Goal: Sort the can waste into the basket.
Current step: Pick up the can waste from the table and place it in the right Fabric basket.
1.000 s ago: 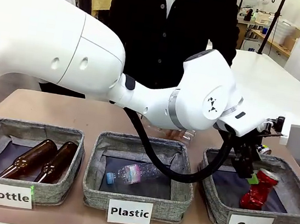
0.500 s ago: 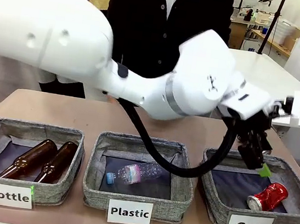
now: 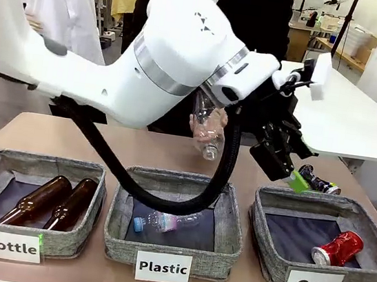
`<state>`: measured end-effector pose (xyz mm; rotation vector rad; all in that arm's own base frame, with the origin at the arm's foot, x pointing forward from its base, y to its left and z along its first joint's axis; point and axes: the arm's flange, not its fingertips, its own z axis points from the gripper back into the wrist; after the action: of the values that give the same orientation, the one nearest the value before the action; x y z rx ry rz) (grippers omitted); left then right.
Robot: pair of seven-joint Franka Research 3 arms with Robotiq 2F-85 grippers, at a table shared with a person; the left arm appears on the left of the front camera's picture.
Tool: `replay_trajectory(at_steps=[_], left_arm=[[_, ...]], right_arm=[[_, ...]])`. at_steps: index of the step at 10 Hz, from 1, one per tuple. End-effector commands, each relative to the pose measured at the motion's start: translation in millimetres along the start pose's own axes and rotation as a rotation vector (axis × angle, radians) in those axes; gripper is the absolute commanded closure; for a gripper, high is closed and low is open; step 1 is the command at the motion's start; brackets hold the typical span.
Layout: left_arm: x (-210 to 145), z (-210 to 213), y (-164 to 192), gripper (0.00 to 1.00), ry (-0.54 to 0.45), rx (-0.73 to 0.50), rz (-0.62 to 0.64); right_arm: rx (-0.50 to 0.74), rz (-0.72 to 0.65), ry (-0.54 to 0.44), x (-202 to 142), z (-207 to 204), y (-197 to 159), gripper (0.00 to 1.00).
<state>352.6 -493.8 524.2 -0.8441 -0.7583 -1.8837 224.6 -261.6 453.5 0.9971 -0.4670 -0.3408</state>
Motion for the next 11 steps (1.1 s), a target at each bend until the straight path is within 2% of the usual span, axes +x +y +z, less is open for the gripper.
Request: replay_trajectory(at_steps=[1, 3, 5, 8, 11], left_arm=[[9.9, -45.5, -12.1, 0.05, -0.127, -0.022, -0.130], [33.7, -89.1, 6.2, 0.05, -0.060, -0.006, -0.184], [40.4, -117.6, 23.0, 0.05, -0.003, -0.055, -0.161], [41.0, -135.5, 28.9, 0.05, 0.020, -0.047, -0.168], [38.9, -133.7, 29.8, 0.05, 0.021, -0.039, -0.168]], right_arm=[[-0.027, -0.021, -0.023, -2.5, -8.2, 1.4, 0.00], [-0.030, -0.010, -0.018, -4.7, -6.4, -2.3, 0.00], [-0.020, -0.042, -0.024, -0.5, -7.7, -9.3, 0.00], [-0.017, -0.032, -0.013, -2.2, -6.8, -12.7, 0.00], [-0.012, -0.035, -0.018, -1.9, -5.7, -13.1, 0.00]])
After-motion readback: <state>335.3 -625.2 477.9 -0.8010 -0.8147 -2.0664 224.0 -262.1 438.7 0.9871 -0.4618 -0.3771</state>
